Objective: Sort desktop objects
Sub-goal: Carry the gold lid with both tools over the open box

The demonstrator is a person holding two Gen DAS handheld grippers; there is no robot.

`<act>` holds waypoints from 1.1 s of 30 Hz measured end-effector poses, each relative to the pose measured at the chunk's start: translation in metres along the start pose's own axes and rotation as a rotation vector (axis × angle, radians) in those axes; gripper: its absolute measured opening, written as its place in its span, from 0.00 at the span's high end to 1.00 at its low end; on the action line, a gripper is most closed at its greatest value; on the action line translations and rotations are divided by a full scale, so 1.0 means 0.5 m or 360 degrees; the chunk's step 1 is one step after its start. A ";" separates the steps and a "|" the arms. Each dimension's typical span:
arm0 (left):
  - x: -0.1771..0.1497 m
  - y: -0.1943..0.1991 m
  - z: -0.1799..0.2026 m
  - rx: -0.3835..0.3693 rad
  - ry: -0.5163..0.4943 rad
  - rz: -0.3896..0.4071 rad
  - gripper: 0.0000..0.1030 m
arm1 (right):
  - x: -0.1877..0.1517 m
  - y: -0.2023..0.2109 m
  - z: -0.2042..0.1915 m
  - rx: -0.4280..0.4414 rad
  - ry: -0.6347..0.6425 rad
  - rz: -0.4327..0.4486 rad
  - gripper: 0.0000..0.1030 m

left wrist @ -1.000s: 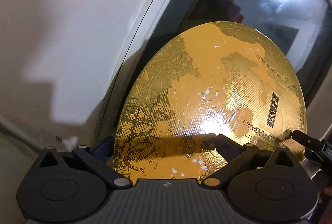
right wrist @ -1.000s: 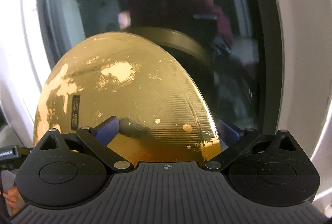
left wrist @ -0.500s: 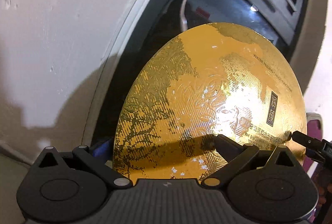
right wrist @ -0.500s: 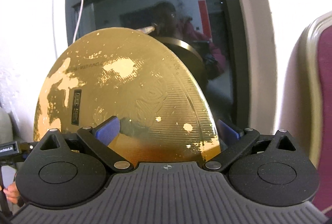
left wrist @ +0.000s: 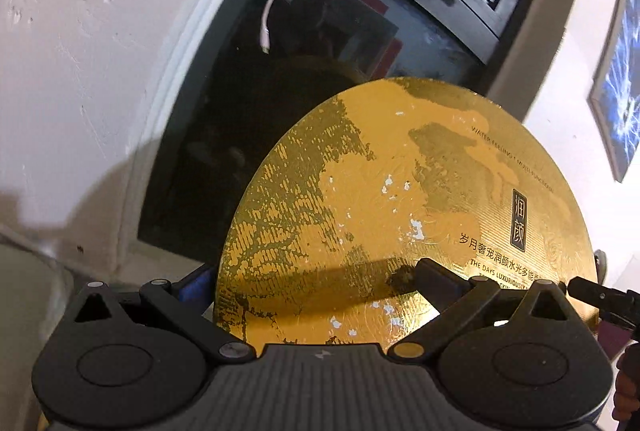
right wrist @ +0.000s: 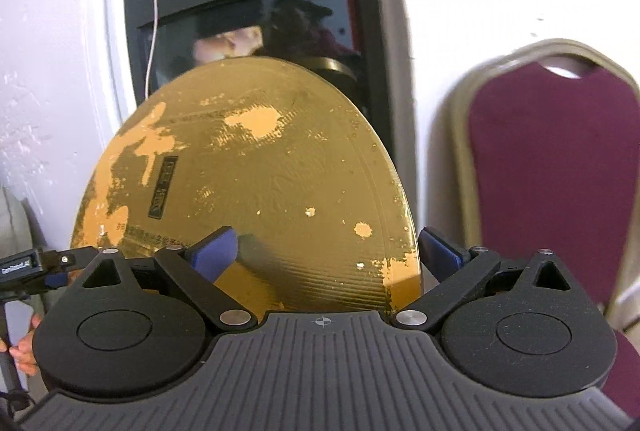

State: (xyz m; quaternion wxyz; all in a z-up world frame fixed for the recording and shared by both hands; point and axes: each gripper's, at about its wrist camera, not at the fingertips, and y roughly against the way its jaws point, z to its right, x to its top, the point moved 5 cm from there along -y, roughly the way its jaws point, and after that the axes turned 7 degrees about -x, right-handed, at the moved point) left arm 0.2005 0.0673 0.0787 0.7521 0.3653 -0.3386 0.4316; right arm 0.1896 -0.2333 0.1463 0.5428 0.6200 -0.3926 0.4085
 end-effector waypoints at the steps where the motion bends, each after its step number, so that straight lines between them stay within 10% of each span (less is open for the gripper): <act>1: -0.011 0.007 0.006 -0.0001 0.0012 -0.0014 0.02 | -0.004 0.020 0.007 -0.0015 0.0006 -0.0008 0.03; 33: -0.281 0.147 0.074 0.0010 0.0312 -0.0438 0.02 | -0.154 0.301 0.090 -0.0275 0.0148 -0.0395 0.03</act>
